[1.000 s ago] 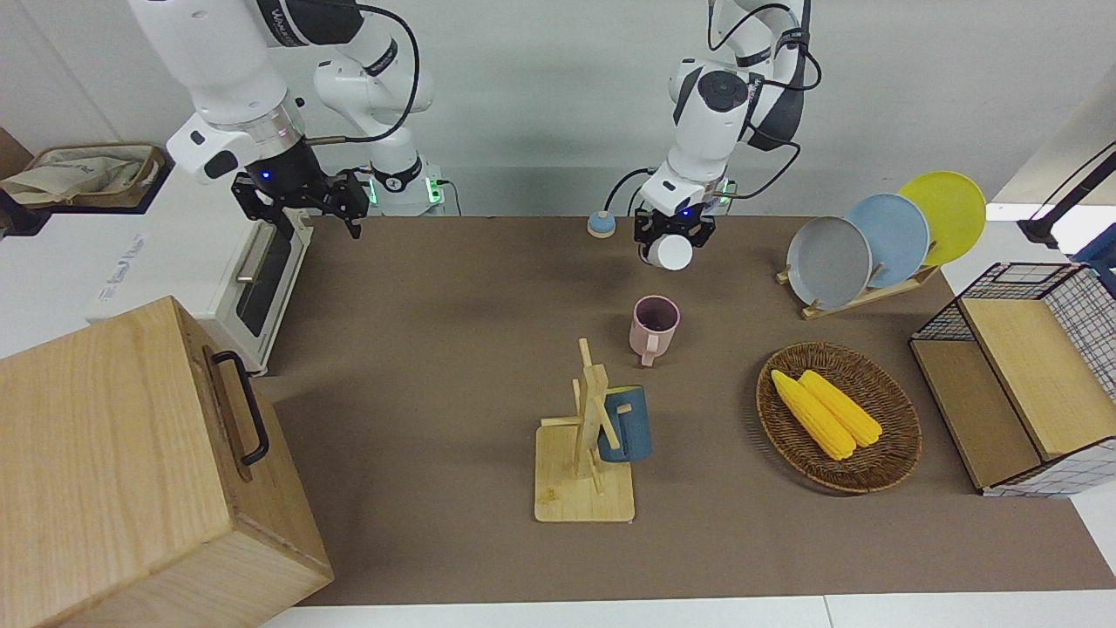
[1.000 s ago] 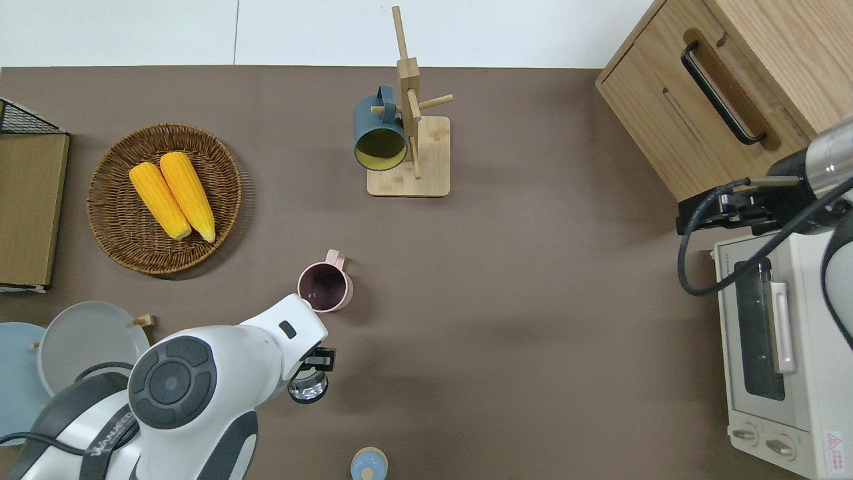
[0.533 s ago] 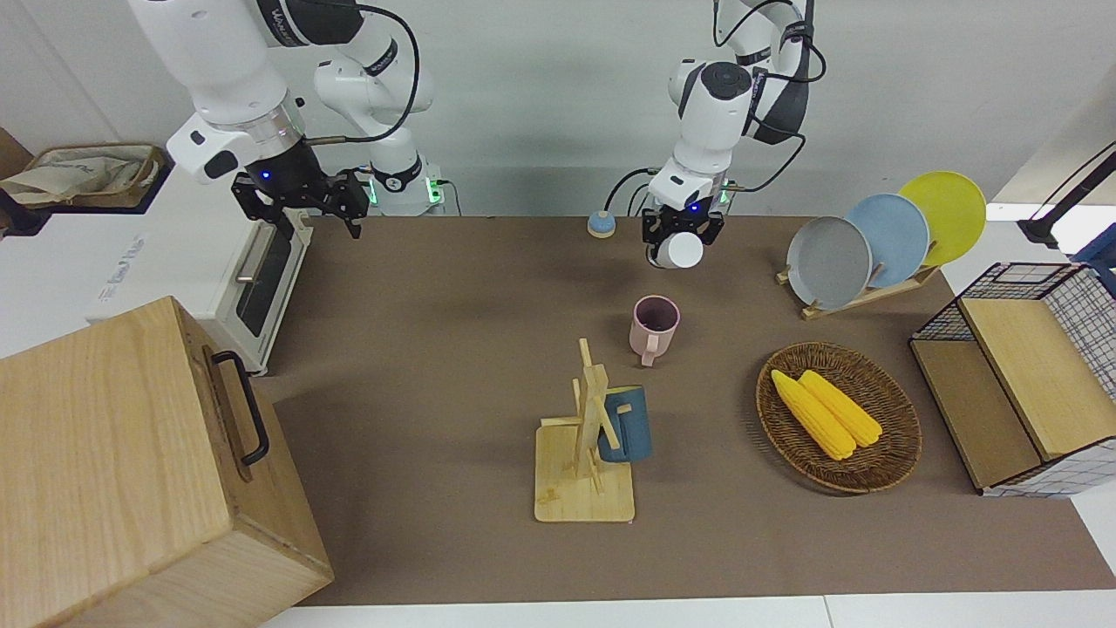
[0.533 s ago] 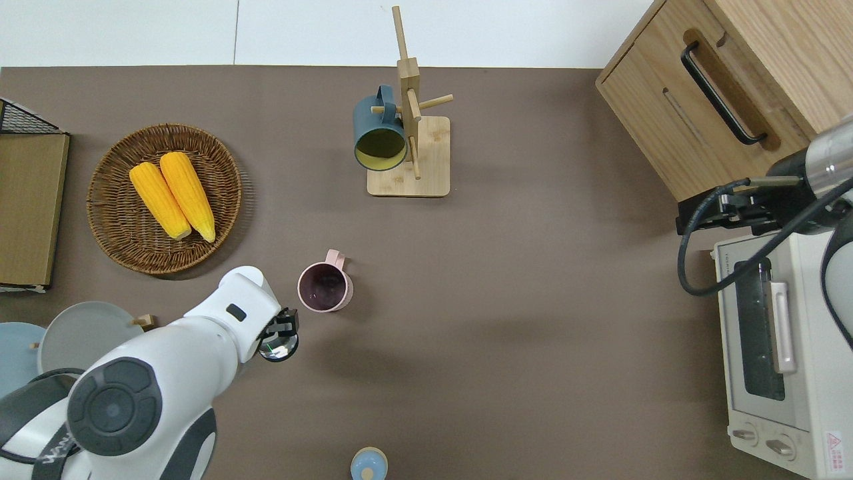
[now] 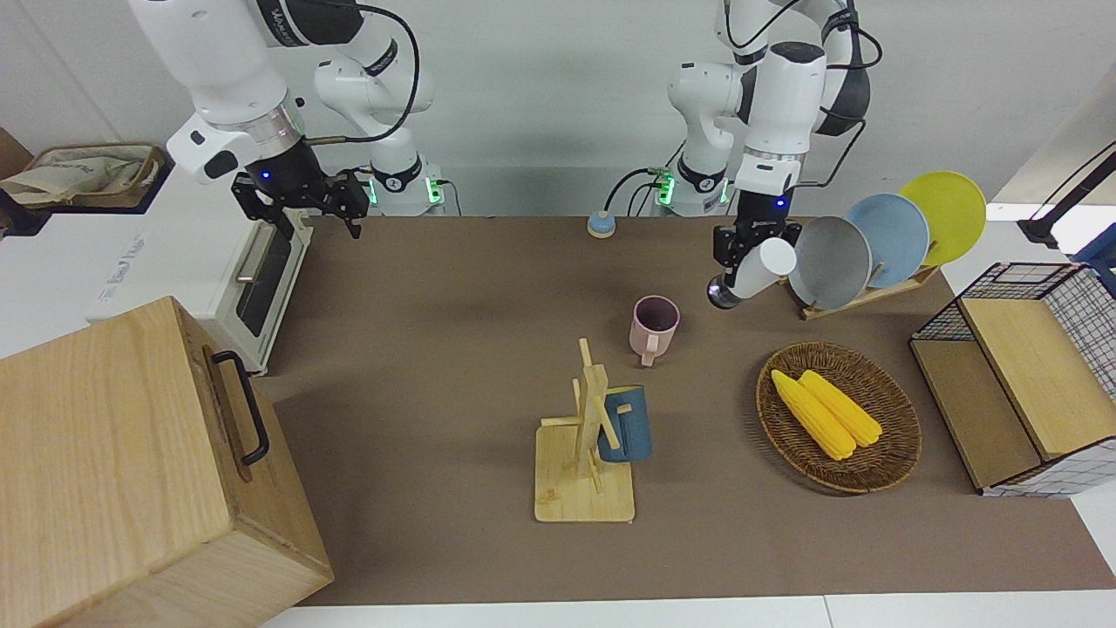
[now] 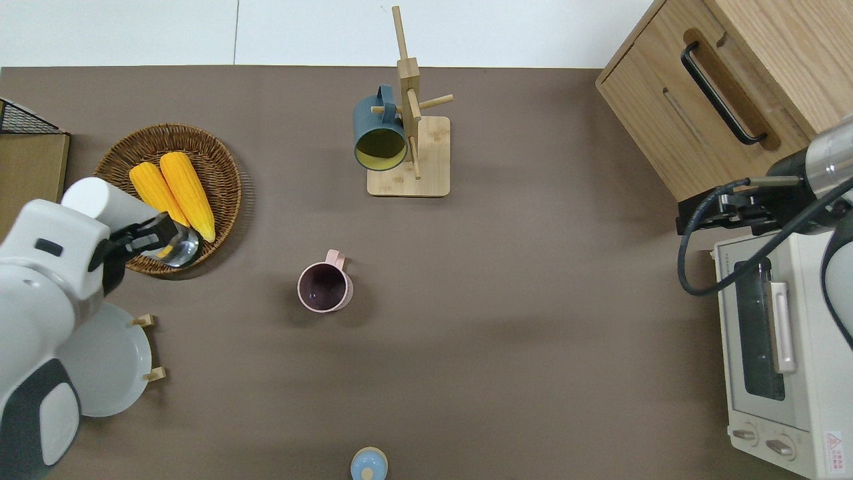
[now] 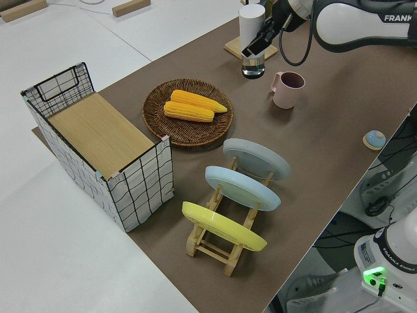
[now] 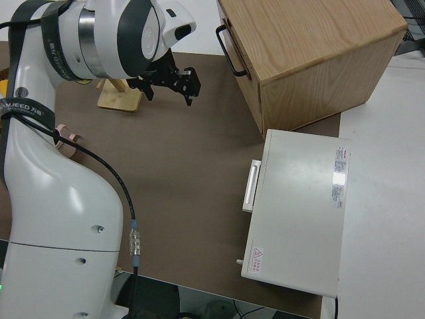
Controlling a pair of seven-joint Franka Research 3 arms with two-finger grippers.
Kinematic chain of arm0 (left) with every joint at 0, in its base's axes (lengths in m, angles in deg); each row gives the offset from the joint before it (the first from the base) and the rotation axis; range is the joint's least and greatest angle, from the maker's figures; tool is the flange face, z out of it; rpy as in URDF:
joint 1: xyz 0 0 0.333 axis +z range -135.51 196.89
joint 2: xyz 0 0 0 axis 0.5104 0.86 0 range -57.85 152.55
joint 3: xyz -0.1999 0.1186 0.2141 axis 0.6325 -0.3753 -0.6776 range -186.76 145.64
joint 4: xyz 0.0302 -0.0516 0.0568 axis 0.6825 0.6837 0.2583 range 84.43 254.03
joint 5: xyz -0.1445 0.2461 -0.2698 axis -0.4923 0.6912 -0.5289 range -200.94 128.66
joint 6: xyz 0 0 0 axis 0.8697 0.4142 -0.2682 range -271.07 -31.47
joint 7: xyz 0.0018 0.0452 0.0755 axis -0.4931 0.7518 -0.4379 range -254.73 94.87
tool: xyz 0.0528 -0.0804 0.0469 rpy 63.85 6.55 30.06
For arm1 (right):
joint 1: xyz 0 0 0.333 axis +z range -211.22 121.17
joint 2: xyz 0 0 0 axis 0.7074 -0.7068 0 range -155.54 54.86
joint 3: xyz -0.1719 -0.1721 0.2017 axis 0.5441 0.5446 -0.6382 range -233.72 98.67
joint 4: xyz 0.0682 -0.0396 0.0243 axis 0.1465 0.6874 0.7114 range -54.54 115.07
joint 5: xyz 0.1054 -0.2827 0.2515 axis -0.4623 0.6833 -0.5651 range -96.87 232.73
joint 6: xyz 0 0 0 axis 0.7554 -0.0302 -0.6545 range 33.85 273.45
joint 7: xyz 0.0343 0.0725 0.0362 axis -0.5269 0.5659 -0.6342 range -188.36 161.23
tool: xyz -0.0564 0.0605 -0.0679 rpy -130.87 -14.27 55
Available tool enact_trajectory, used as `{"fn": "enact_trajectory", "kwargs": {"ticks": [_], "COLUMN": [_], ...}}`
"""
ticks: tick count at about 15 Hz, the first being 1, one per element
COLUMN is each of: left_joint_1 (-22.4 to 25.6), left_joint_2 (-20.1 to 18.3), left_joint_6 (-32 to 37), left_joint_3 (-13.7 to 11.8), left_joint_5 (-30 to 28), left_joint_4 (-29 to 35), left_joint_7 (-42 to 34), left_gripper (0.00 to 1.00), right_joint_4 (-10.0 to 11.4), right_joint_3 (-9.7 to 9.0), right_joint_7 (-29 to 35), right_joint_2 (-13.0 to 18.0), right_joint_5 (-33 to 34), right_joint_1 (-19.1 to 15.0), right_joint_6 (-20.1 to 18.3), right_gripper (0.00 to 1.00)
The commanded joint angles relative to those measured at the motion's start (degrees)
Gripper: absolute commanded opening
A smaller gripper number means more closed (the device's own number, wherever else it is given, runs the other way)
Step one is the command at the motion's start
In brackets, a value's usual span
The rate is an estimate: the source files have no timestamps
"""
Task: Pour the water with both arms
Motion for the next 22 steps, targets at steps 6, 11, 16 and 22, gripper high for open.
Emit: {"fn": "enact_trajectory", "kwargs": {"ticks": [6, 11, 16, 22], "left_joint_1": [8.1, 15.4, 22.4, 27.9], "left_joint_2": [14.0, 18.6, 25.2, 29.4], "left_joint_6": [0.5, 2.0, 1.9, 1.9], "left_joint_3": [-6.7, -7.6, -7.4, -6.9], "left_joint_5": [-9.0, -19.2, -32.9, -45.3], "left_joint_4": [-23.0, -28.1, -32.6, -34.2], "left_joint_7": [-27.0, -44.3, -62.8, -80.0], "left_gripper": [0.0, 0.0, 0.0, 0.0], "right_joint_4": [0.8, 0.8, 0.8, 0.8], "right_joint_3": [-0.41, -0.41, -0.41, -0.41], "right_joint_7": [-0.9, -0.9, -0.9, -0.9], "right_joint_2": [1.0, 1.0, 1.0, 1.0], "right_joint_5": [-0.6, -0.6, -0.6, -0.6], "right_joint_1": [-0.8, -0.8, -0.9, -0.8], "right_joint_6": [-0.1, 0.0, 0.0, 0.0], "right_gripper": [0.983, 0.985, 0.985, 0.985]}}
